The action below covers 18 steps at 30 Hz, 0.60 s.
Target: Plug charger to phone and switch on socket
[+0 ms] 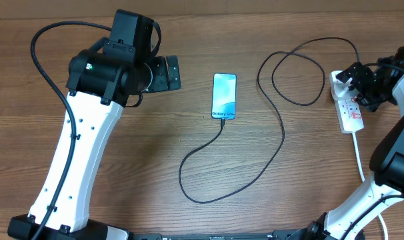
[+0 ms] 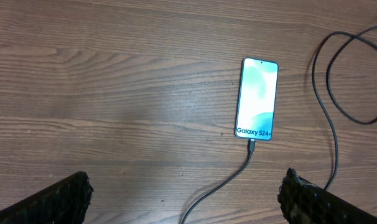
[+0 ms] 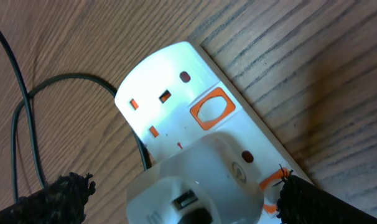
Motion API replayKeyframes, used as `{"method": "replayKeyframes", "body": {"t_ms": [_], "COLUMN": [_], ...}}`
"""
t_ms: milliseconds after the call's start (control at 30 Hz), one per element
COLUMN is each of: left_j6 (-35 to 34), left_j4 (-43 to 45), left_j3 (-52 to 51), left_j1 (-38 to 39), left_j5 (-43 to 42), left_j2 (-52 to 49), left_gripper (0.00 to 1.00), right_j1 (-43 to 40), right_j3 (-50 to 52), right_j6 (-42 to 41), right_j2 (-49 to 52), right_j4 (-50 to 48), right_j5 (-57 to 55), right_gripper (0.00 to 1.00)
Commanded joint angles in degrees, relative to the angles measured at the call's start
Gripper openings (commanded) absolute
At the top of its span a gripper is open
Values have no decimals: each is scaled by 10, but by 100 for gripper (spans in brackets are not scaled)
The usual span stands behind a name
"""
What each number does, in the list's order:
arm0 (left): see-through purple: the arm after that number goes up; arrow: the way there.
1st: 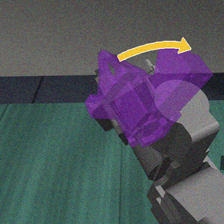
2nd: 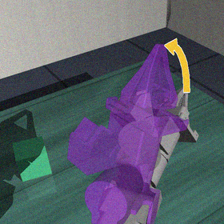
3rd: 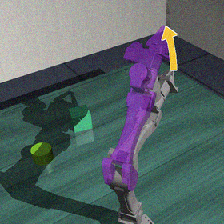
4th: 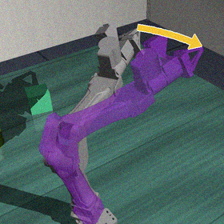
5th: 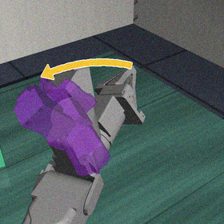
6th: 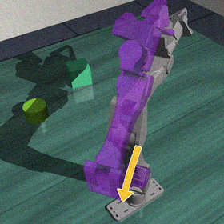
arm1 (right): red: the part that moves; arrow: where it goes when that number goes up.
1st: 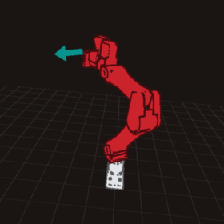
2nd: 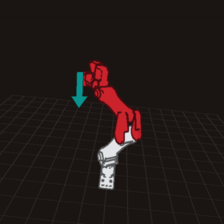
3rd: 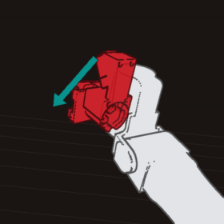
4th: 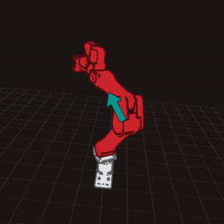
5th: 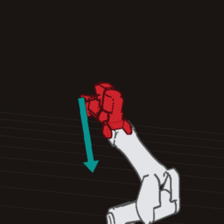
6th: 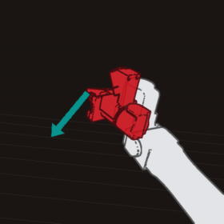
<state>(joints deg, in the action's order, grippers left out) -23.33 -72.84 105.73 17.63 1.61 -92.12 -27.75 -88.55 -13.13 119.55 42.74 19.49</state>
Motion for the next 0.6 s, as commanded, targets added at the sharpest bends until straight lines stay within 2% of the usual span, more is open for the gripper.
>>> {"method": "replayKeyframes", "body": {"t_ms": [0,567], "left_j6": [17,17], "left_j4": [0,0], "left_j3": [2,2], "left_j1": [4,4], "left_j5": [7,7], "left_j2": [2,2], "left_gripper": [100,100], "right_j1": [0,5], "right_j3": [23,31], "right_j6": [-2,-1], "right_j2": [2,2], "right_j4": [-19,-28], "right_j5": [-4,57], "right_gripper": [100,100]}}
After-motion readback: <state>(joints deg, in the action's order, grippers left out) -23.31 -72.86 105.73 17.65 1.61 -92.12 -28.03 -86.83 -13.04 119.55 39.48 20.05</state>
